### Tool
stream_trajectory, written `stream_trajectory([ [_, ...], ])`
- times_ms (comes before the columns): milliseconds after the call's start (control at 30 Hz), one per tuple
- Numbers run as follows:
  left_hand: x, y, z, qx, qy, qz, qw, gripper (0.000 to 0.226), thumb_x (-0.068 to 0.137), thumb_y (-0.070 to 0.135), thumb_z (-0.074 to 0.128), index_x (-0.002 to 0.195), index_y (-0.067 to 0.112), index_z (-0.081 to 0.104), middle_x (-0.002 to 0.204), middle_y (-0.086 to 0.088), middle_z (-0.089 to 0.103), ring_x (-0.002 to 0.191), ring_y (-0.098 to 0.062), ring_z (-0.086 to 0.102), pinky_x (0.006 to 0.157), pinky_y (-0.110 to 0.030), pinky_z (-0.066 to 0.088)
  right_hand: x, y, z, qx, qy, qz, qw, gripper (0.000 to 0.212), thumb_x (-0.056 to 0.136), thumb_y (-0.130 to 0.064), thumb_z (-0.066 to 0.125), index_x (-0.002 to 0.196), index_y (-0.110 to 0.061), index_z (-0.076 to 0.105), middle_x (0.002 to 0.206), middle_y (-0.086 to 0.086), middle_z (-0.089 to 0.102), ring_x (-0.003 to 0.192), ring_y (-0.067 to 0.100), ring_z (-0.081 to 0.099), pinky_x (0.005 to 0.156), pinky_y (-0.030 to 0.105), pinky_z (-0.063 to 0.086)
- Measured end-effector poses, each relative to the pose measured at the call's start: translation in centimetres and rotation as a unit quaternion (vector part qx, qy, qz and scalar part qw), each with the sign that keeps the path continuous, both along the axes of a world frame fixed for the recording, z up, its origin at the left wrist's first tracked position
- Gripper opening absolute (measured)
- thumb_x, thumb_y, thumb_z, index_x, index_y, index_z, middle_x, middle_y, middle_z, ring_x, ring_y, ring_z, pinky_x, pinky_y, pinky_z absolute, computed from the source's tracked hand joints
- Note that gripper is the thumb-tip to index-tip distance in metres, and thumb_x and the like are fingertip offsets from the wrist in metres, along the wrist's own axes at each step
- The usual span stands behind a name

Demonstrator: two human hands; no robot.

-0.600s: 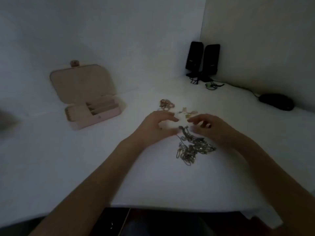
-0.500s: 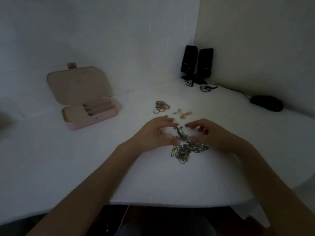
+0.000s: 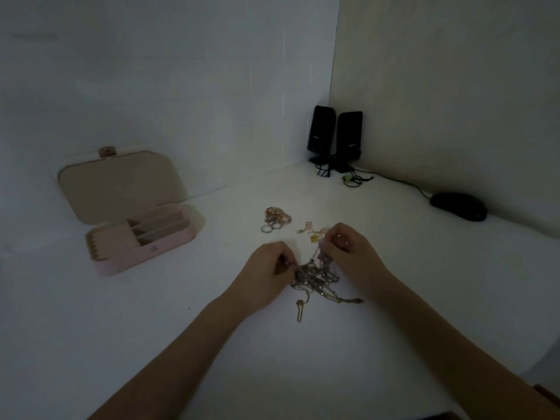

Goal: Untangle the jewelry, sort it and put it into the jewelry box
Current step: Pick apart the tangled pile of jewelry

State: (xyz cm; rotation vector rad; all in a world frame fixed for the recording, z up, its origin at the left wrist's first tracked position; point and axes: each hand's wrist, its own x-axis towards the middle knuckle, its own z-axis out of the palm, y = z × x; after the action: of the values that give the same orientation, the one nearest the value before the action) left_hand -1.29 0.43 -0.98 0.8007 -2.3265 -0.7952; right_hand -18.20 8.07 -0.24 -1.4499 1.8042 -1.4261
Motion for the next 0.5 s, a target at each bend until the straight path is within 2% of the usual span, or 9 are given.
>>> stream_trajectory([
  [33,0.0,-0.2,0.1,0.037,0.020,0.012,0.999,0.008,0.087,0.009,0.059,0.082,0.013,0.054,0.079,-0.008,0.063,0.073,-0.023,0.057,0.064,-0.020,0.042,-0.1,-0.4,0.4,0.004,-0.010,0.014,1.000,0.016,0.091,-0.017,0.061,0.082,-0.006,0.054,0.066,0.010,0.066,0.069,0.037,0.061,0.069,0.042,0.049],
  [100,0.1,-1.0,0.2,0.102,0.072,0.036,0.991,0.009,0.088,0.009,0.059,0.082,0.014,0.054,0.080,-0.014,0.065,0.071,-0.025,0.060,0.066,-0.031,0.046,-0.2,-1.3,1.2,0.026,0.002,0.050,0.998,0.015,0.090,-0.017,0.062,0.085,-0.004,0.056,0.063,0.000,0.064,0.071,0.035,0.061,0.071,0.040,0.049],
  [167,0.2,-1.9,0.4,0.159,0.137,0.054,0.976,0.013,0.088,0.006,0.059,0.079,0.015,0.054,0.075,-0.012,0.065,0.064,-0.019,0.062,0.060,-0.031,0.046,-0.1,-2.4,1.6,0.035,0.010,0.070,0.997,0.013,0.089,-0.017,0.062,0.086,-0.004,0.059,0.069,0.007,0.066,0.072,0.033,0.062,0.071,0.032,0.049],
  [233,0.3,-2.2,0.6,0.228,0.197,0.076,0.951,0.017,0.089,0.001,0.057,0.076,0.011,0.052,0.071,-0.007,0.065,0.058,-0.017,0.062,0.060,-0.031,0.046,0.2,-2.9,1.3,0.035,0.023,0.074,0.996,0.011,0.090,-0.020,0.063,0.082,-0.012,0.063,0.072,0.012,0.069,0.070,0.034,0.064,0.069,0.030,0.049],
  [300,0.4,-2.2,0.7,0.288,0.233,0.085,0.925,0.018,0.091,0.001,0.053,0.075,0.008,0.050,0.065,-0.006,0.063,0.057,-0.018,0.059,0.064,-0.036,0.046,0.3,-3.0,0.5,0.039,0.056,0.085,0.994,0.014,0.090,-0.022,0.062,0.076,-0.022,0.066,0.072,0.000,0.069,0.067,0.021,0.063,0.070,0.027,0.048],
  [367,0.4,-2.0,0.8,0.320,0.247,0.078,0.911,0.018,0.092,0.004,0.054,0.074,0.007,0.050,0.056,-0.003,0.060,0.054,-0.016,0.056,0.067,-0.039,0.046,0.6,-2.7,0.1,0.032,0.099,0.076,0.992,0.014,0.089,-0.024,0.063,0.076,-0.029,0.067,0.084,-0.010,0.062,0.071,0.002,0.054,0.070,0.013,0.041],
  [433,0.2,-1.7,1.2,0.351,0.257,0.050,0.899,0.016,0.091,0.005,0.056,0.075,0.005,0.052,0.054,-0.002,0.058,0.051,-0.013,0.055,0.064,-0.034,0.050,1.1,-2.3,0.3,0.028,0.095,0.072,0.993,0.005,0.086,-0.026,0.066,0.082,-0.025,0.069,0.097,-0.010,0.056,0.080,-0.002,0.051,0.071,0.006,0.038],
  [500,0.1,-1.2,1.6,0.381,0.262,0.023,0.886,0.014,0.089,0.004,0.057,0.075,0.004,0.055,0.055,-0.003,0.058,0.051,-0.012,0.056,0.058,-0.024,0.051,1.6,-2.1,0.3,0.042,0.087,0.108,0.989,0.003,0.085,-0.025,0.068,0.082,-0.024,0.068,0.091,-0.007,0.060,0.075,0.000,0.054,0.069,0.009,0.041],
])
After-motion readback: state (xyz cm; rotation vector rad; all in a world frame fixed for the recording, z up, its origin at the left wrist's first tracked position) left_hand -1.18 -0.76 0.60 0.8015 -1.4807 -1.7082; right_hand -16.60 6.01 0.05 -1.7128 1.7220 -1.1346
